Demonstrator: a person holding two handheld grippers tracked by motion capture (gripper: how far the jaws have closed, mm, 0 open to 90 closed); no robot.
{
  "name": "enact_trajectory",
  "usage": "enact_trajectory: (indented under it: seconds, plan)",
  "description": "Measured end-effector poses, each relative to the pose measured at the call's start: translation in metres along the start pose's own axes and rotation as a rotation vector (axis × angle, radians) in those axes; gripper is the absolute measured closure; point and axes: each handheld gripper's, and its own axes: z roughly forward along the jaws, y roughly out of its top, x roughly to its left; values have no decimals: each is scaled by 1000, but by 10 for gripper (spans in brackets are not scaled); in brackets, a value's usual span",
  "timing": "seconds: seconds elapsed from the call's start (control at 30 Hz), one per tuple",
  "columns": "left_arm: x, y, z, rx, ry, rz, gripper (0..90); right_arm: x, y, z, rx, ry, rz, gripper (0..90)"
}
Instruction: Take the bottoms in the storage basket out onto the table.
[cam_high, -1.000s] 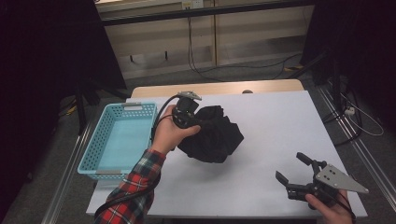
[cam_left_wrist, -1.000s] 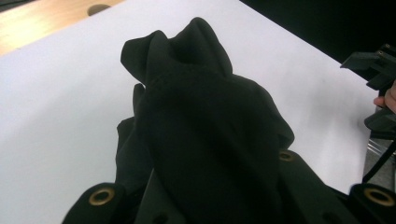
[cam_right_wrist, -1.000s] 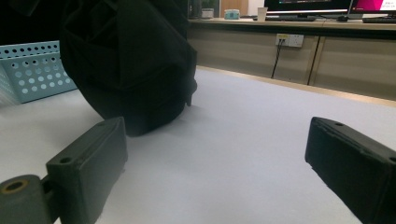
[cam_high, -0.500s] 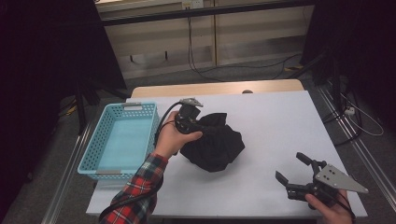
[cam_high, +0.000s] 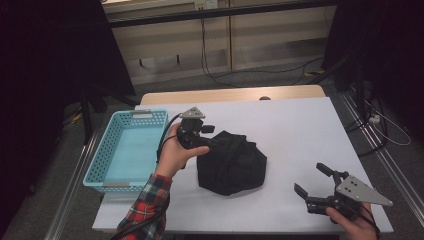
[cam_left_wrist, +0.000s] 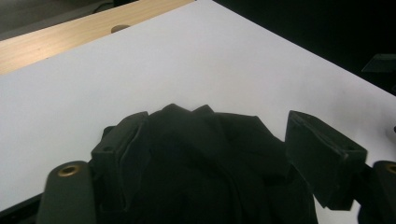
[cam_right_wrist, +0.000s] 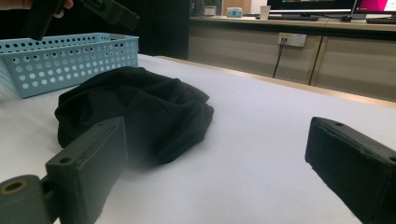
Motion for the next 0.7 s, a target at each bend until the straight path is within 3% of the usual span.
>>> enact_trajectory:
  seconds: [0.13, 0.33, 0.47, 0.7]
  plan:
    - [4, -11, -2, 5, 29, 8, 197, 0, 1, 2, 7, 2, -11, 51]
    - [10, -27, -6, -7, 51, -17, 166, -1, 3, 9, 27, 12, -24, 48]
    - [15, -34, -5, 29, 76, -21, 130, -2, 6, 16, 51, 18, -29, 43]
    - [20, -46, -6, 37, 74, -30, 116, -3, 9, 31, 79, 16, -19, 22]
